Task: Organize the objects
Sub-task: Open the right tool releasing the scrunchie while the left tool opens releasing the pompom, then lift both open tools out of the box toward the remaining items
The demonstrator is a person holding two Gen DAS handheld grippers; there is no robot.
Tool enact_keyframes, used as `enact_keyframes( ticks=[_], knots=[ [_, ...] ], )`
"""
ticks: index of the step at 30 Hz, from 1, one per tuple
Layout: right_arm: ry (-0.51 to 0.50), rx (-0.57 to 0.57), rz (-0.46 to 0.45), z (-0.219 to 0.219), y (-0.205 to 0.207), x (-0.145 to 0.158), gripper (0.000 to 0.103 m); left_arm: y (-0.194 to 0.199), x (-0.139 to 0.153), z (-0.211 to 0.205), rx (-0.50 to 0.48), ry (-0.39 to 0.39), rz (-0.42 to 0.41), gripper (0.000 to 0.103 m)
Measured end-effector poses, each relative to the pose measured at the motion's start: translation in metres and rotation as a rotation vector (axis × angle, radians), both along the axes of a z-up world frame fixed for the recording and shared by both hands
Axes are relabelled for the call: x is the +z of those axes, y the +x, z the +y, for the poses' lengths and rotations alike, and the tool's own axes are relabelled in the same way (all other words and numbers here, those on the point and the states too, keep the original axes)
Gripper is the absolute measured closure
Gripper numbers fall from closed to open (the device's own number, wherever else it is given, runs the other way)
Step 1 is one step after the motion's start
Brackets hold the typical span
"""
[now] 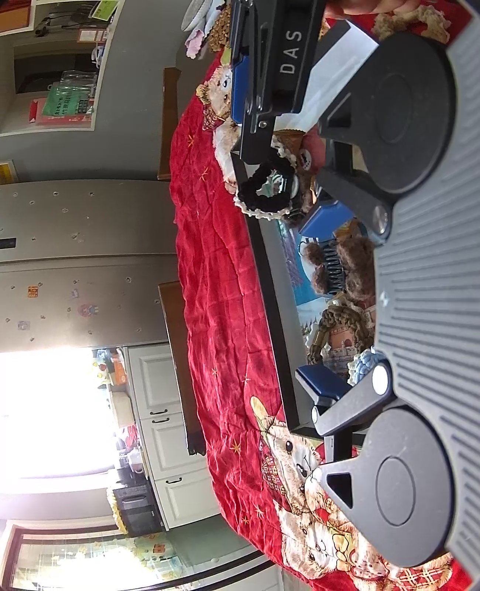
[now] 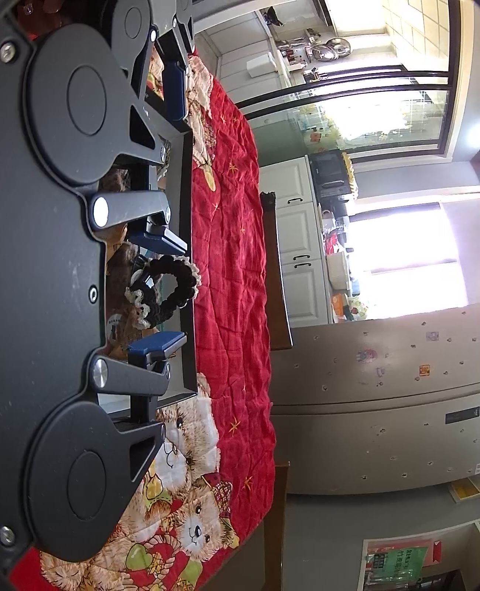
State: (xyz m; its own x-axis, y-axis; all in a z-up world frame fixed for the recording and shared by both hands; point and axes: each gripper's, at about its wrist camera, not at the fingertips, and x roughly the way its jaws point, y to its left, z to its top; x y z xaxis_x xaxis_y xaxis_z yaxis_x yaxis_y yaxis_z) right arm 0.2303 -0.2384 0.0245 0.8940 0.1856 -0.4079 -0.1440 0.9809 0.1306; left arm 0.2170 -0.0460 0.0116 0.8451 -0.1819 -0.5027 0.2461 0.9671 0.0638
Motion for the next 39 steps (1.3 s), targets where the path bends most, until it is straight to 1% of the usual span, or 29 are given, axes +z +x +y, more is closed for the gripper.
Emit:
enact_keyframes(
  ticks=[8,15,20,23,29,39],
  knots=[
    [0.017,0.008,-0.029,-0.002,-0.018,0.015,0.057,-0.016,0.014,0.003,0.014,-0.012,-0.037,0.016],
    [0.026,0.014,-0.072,-0.006,-0.044,0.037,0.053,-0.034,0.029,0.004,0.006,-0.03,-0.062,0.015],
    [0.015,0.019,-0.099,-0.012,-0.066,0.049,0.052,-0.051,0.039,0.003,-0.004,-0.038,-0.086,0.014],
    [-0.003,0.016,-0.111,-0.015,-0.08,0.053,0.05,-0.062,0.044,0.001,-0.017,-0.041,-0.095,0.013],
    [-0.019,0.009,-0.121,-0.025,-0.105,0.059,0.05,-0.079,0.049,-0.006,-0.034,-0.05,-0.102,0.012],
    [-0.021,-0.02,-0.148,-0.057,-0.153,0.067,0.047,-0.103,0.052,-0.024,-0.087,-0.057,-0.095,0.011]
  ],
)
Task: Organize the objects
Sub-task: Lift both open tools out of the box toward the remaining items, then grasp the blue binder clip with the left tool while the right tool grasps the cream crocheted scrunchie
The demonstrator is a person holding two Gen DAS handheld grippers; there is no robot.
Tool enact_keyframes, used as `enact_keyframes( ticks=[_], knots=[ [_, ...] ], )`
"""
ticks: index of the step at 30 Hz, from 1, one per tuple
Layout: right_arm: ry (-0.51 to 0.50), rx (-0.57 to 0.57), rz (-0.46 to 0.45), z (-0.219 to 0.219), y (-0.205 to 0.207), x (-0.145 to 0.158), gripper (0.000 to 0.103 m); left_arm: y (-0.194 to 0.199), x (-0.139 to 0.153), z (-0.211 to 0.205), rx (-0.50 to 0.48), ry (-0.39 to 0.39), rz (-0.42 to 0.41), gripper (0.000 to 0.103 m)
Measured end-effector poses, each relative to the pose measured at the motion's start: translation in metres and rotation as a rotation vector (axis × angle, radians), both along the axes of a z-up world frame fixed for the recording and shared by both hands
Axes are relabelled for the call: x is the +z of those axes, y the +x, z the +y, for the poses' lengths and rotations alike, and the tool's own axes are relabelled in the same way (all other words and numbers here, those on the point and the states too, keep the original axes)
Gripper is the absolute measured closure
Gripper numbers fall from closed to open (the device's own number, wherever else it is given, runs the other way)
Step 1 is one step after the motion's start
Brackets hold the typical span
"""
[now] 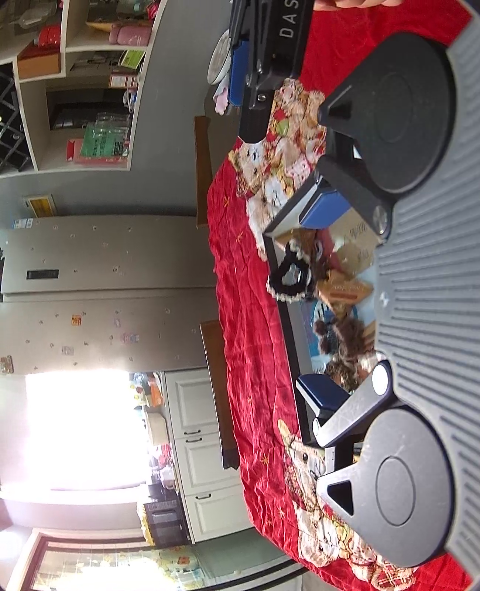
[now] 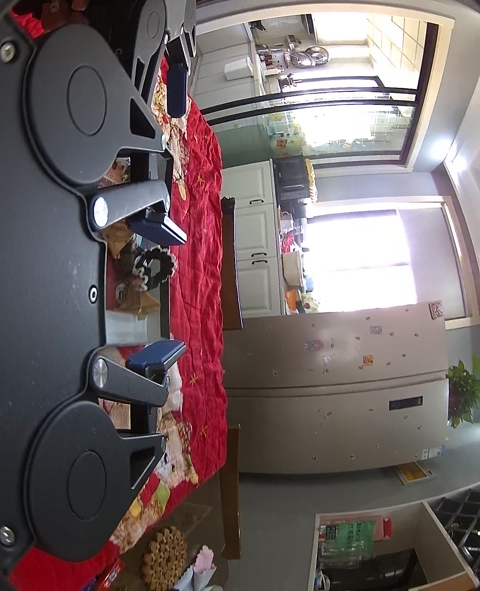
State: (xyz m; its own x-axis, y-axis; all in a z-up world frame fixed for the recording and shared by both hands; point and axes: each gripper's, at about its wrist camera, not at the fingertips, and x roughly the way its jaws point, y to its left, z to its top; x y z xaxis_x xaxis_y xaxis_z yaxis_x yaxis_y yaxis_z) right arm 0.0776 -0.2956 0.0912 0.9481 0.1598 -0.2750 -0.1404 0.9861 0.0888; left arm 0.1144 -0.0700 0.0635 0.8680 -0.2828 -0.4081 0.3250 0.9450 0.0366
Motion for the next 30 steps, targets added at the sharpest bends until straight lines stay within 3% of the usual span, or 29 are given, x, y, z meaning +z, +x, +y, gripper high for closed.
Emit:
enact_keyframes(
  ticks=[14,30],
  knots=[
    [-0.036,-0.059,0.08,-0.038,-0.039,-0.037,0.047,-0.019,-0.027,-0.026,-0.106,0.036,0.049,0.011],
    [-0.068,-0.003,0.311,-0.021,-0.01,-0.105,0.05,-0.027,-0.076,-0.043,-0.206,0.076,0.152,0.012]
  ],
)
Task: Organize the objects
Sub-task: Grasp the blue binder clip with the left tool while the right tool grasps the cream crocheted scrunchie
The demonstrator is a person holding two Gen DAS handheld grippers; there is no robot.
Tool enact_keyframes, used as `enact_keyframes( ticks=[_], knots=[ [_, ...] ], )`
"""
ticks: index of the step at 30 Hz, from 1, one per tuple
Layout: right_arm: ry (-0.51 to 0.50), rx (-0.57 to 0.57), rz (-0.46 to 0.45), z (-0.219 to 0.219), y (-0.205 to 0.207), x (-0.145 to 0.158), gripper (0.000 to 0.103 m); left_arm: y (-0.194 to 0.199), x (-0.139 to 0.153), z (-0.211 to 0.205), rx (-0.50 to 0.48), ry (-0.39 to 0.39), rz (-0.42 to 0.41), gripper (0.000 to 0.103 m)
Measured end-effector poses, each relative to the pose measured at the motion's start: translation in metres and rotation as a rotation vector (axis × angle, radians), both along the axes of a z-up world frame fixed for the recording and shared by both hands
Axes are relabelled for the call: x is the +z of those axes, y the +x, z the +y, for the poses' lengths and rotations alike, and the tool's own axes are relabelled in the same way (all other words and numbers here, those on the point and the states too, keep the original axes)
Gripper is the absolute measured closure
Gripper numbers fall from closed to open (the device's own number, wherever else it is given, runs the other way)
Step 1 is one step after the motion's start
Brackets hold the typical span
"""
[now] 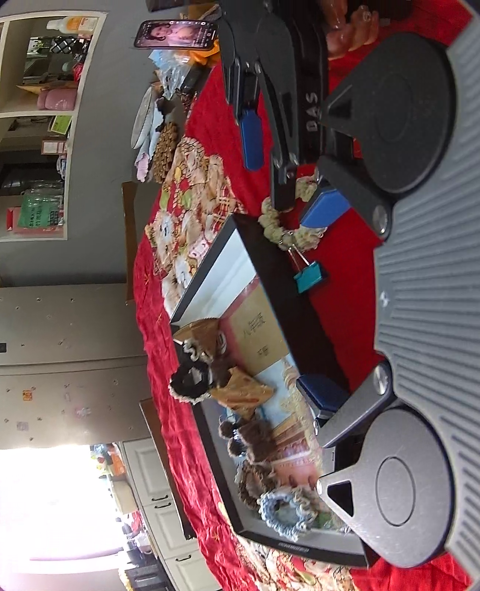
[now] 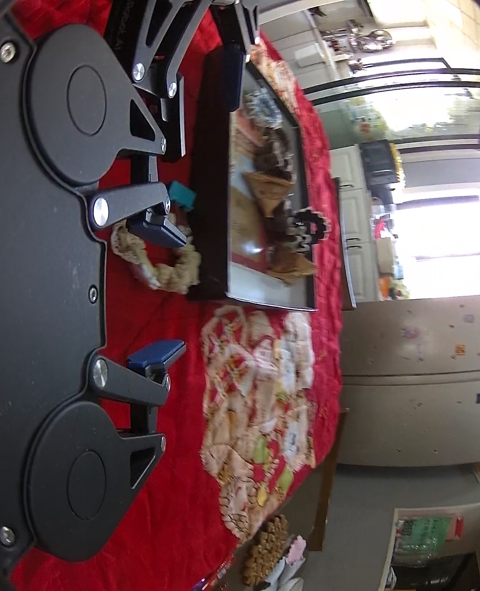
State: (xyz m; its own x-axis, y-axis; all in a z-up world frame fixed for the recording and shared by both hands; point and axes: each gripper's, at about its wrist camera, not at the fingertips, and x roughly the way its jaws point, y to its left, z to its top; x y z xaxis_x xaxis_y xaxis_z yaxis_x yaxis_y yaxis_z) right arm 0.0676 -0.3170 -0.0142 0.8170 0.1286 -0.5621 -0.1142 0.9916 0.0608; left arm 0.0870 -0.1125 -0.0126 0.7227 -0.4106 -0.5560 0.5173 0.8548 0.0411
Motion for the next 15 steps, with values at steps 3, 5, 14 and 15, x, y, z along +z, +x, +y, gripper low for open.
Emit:
enact_keyframes(
  ticks=[3,5,14,15],
  knots=[
    [-0.008,0.013,0.033,0.003,0.007,-0.007,0.055,0.002,-0.006,-0.003,-0.005,0.013,0.004,0.012],
    [-0.016,0.024,0.046,0.006,0.01,-0.009,0.059,0.004,-0.01,-0.006,-0.008,0.024,0.01,0.012],
    [-0.055,0.025,0.038,0.009,0.011,-0.011,0.085,0.011,-0.018,-0.013,-0.001,0.022,0.043,0.013],
    [-0.057,0.018,0.034,0.007,0.01,-0.011,0.085,0.011,-0.019,-0.015,0.001,0.023,0.046,0.014]
  ],
)
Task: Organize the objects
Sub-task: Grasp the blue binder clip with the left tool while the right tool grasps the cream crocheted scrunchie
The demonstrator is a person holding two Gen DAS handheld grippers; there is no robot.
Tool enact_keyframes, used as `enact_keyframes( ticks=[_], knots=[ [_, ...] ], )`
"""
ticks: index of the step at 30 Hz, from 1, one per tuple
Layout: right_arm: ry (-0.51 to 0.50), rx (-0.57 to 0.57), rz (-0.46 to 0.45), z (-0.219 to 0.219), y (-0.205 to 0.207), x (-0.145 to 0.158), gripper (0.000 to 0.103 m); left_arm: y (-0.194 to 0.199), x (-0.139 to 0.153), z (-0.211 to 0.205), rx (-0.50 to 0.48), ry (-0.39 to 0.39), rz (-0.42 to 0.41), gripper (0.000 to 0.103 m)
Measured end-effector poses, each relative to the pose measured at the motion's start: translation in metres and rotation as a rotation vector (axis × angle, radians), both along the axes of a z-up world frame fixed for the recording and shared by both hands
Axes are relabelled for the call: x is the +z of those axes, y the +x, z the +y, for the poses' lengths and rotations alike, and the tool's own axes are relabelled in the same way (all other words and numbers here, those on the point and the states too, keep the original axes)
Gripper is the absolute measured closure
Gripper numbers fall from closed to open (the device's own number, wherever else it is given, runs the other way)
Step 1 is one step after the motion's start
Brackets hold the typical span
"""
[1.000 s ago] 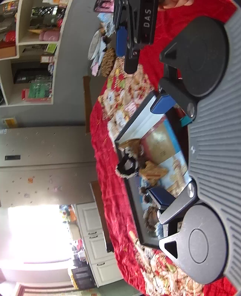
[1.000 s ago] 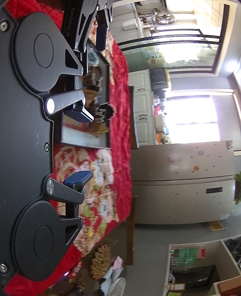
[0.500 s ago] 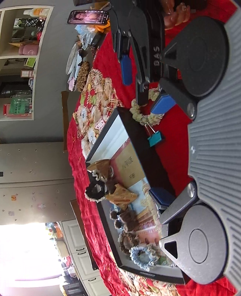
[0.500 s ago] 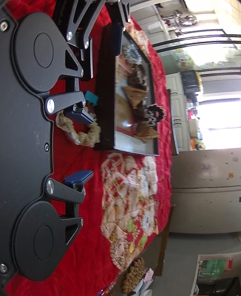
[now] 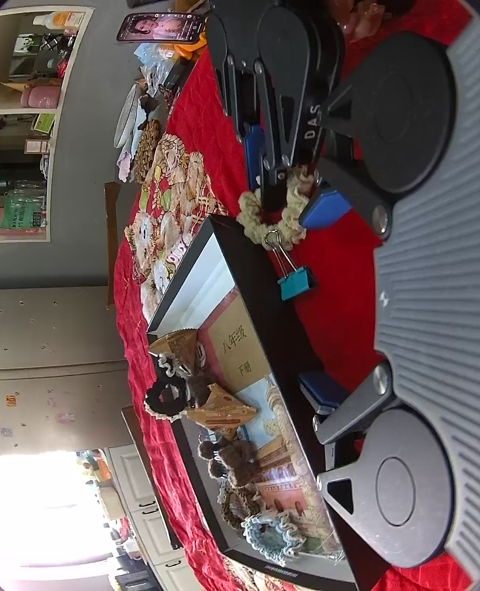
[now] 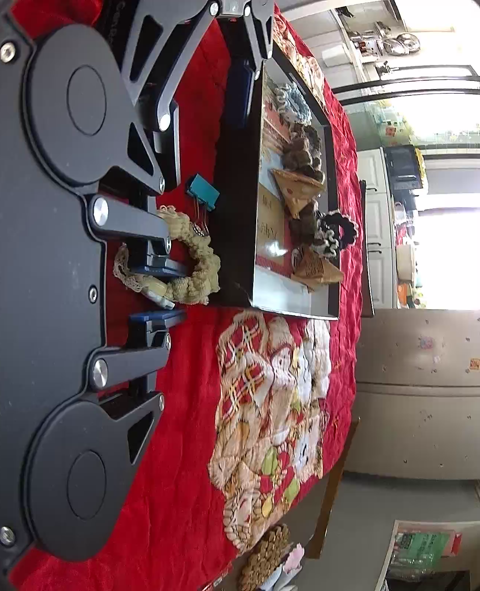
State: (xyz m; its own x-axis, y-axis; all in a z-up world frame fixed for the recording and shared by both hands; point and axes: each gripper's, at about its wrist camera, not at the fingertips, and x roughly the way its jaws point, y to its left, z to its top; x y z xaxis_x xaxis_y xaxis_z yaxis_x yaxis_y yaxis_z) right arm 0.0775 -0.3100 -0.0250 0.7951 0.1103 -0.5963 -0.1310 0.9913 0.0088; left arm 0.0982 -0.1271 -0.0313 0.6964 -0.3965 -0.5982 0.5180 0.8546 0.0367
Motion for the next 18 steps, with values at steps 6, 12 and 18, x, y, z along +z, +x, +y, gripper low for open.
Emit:
enact_keyframes(
  ticks=[6,12,18],
  knots=[
    [-0.006,-0.057,-0.026,-0.015,-0.009,0.003,0.086,0.002,-0.005,-0.011,0.0,0.003,0.015,0.019],
    [0.033,-0.085,-0.036,-0.032,-0.015,0.002,0.086,0.006,-0.01,-0.023,0.01,-0.008,0.037,0.021],
    [0.062,-0.089,-0.05,-0.037,-0.018,0.002,0.086,0.01,-0.012,-0.029,0.061,-0.039,0.064,0.022]
  ],
)
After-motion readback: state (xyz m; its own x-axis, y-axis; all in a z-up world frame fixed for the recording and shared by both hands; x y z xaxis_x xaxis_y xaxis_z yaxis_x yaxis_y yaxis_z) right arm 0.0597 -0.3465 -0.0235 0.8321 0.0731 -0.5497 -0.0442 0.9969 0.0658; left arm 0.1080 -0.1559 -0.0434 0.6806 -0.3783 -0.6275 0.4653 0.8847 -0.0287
